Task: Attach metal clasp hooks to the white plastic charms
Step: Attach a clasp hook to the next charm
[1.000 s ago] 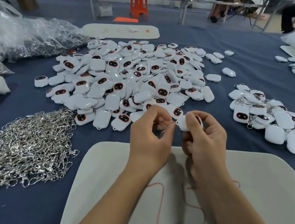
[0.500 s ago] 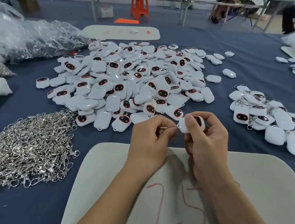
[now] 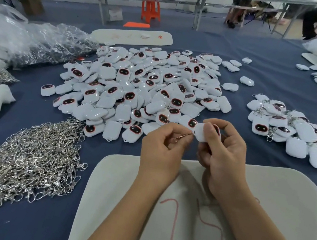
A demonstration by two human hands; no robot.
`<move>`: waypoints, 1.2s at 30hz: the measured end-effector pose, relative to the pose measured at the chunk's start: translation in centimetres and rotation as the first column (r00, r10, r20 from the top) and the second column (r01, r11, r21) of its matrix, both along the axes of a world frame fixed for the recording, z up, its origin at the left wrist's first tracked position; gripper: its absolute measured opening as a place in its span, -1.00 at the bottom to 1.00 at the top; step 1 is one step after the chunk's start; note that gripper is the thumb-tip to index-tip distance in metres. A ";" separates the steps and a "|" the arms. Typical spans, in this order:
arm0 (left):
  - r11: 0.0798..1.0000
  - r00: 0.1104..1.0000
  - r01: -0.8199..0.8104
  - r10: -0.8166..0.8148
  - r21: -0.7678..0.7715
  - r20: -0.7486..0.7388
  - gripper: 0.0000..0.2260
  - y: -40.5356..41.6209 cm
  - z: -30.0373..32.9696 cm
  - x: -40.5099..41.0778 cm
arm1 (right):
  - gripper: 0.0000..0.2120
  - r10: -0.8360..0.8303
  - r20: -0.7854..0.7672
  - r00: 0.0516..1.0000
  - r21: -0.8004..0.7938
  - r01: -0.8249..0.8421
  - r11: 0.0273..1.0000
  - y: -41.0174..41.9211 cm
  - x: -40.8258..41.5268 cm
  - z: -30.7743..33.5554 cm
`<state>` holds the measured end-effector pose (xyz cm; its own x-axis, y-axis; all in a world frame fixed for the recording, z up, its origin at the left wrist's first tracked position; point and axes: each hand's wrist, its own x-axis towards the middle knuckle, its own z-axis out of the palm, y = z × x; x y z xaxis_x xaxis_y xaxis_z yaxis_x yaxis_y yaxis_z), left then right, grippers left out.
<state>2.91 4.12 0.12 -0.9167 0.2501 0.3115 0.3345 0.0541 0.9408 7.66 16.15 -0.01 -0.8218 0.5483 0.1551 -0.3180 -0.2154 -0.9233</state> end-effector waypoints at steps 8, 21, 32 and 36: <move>0.876 0.839 0.146 -0.356 0.460 0.411 -0.92 0.3 0.1 0.2 | -0.93 0.059 -0.023 0.998 -0.043 -0.060 0.997 -0.2 0.1 0.6; 0.976 0.960 -0.033 -0.029 -0.215 -0.280 -0.91 -0.9 0.0 -0.7 | -0.93 -0.008 0.038 0.999 0.083 0.005 0.997 0.0 0.1 0.3; 0.969 0.950 -0.118 0.046 -0.219 -0.309 -0.95 -0.8 -0.3 -0.3 | -0.92 -0.046 0.062 0.997 0.064 0.042 0.997 0.3 -0.1 0.3; 0.984 0.980 -0.118 0.093 -0.136 -0.176 -0.91 -0.1 -0.3 0.1 | -0.92 -0.081 0.094 0.992 0.030 0.079 0.996 0.9 -0.4 -0.1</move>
<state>2.98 4.00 -0.18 -0.8777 0.2085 0.4315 0.4728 0.2289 0.8509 7.21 17.01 -0.08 -0.7871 0.6096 0.0940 -0.2441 -0.1680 -0.9551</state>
